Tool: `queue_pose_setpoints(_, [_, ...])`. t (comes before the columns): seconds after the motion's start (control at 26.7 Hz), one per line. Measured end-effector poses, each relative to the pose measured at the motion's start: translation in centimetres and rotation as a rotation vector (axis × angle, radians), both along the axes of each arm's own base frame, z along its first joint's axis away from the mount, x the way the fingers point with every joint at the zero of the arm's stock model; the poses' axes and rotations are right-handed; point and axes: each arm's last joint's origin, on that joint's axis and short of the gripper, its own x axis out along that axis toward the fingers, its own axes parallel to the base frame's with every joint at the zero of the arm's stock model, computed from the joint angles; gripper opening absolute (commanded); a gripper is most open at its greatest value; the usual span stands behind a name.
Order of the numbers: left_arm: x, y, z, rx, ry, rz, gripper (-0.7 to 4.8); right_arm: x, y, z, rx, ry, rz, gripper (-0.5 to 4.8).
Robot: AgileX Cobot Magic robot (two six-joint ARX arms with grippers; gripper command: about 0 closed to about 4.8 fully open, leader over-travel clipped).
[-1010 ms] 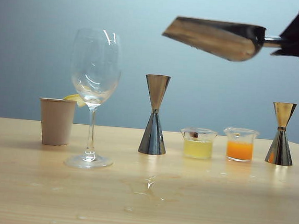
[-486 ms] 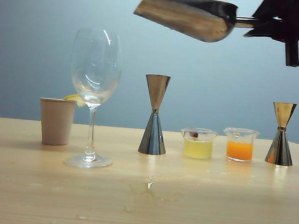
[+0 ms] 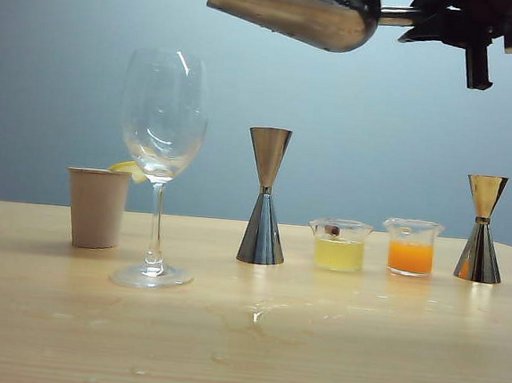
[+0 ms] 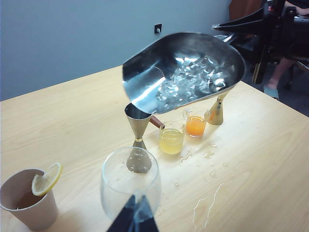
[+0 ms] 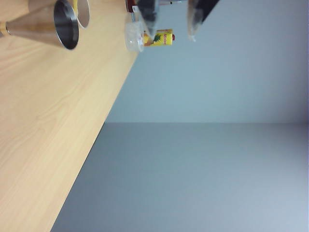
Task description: Pick up the ice scoop on the desk filled with ice cubes, pour the ice into the goblet, and finally put the scoop back on the table.
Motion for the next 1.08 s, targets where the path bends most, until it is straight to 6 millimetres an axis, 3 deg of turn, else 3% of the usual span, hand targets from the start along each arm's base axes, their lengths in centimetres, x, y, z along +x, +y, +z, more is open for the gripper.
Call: queue_pose_setpoints(1.08, [0.0,0.0,0.0,0.0,0.0,0.0,-0.06,-0.9,3.1,-0.1,-0.067,0.002,0.059,-0.05])
